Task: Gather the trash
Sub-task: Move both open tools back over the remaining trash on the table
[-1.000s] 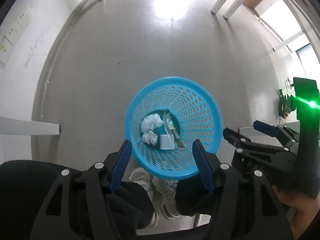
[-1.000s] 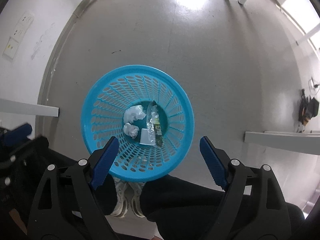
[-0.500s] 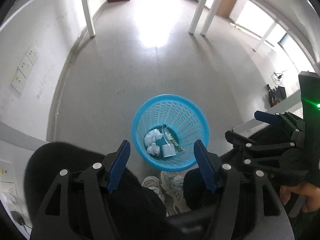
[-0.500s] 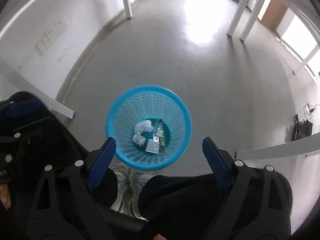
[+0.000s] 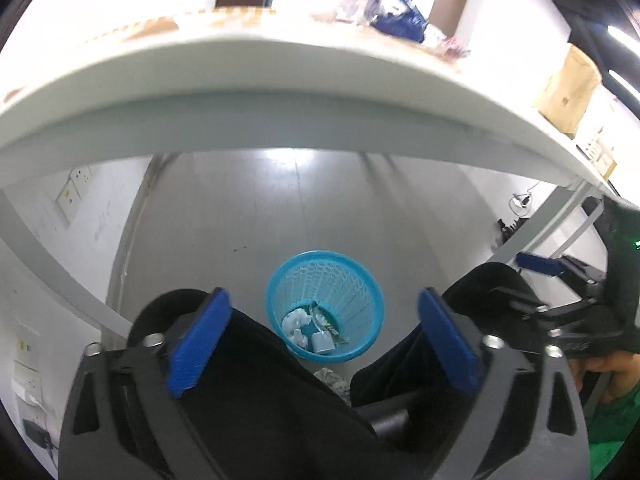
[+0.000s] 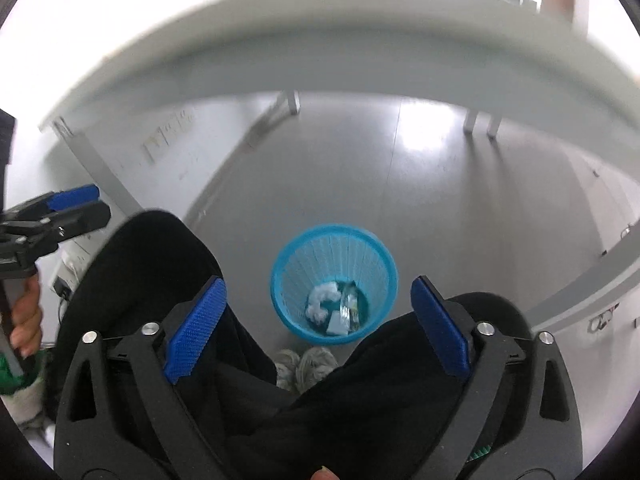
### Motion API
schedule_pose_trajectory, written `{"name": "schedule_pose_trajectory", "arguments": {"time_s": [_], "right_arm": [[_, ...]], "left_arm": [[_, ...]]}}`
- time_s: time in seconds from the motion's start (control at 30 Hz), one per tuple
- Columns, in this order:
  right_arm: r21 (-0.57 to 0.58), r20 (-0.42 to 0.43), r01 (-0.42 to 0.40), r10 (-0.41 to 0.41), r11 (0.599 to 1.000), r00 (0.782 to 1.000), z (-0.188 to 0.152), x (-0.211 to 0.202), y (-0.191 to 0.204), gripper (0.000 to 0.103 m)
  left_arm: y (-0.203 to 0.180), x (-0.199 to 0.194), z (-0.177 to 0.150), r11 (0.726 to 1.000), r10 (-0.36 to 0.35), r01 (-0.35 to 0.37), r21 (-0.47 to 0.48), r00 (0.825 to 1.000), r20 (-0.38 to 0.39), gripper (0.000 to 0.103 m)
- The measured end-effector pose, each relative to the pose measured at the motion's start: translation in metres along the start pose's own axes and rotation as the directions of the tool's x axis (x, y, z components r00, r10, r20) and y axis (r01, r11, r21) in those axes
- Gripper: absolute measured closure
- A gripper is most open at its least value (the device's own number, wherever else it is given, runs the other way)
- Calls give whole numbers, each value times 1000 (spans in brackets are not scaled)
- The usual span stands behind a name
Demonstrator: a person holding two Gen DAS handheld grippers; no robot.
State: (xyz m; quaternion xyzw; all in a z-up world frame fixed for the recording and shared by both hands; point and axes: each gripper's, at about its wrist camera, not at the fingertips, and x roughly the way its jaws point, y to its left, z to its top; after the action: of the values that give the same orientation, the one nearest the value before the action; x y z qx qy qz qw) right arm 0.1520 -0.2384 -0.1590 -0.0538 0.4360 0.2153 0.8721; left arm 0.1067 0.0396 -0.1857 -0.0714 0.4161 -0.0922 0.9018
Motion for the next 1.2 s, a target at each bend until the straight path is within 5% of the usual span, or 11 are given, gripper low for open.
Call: {"name": "schedule_pose_trajectory", "arguments": {"time_s": [0.23, 0.43, 0.7, 1.0, 1.2], "right_arm": [[8, 201, 15, -16, 1000, 979, 25, -79, 5, 9], [4, 321, 33, -32, 999, 947, 67, -113, 6, 9], [66, 352, 40, -61, 997, 934, 126, -88, -4, 9], [105, 370, 58, -93, 993, 925, 170, -50, -23, 13], [115, 329, 11, -49, 993, 943, 182, -20, -37, 24]], "left_arm": [[0, -40, 20, 1000, 20, -22, 14, 992, 122, 6], [-14, -77, 60, 996, 40, -58, 61, 965, 259, 6], [-32, -87, 125, 990, 80, -114, 86, 939, 333, 6], [-52, -61, 183, 985, 92, -137, 108, 935, 344, 7], [-57, -34, 213, 978, 122, -165, 124, 946, 300, 13]]}}
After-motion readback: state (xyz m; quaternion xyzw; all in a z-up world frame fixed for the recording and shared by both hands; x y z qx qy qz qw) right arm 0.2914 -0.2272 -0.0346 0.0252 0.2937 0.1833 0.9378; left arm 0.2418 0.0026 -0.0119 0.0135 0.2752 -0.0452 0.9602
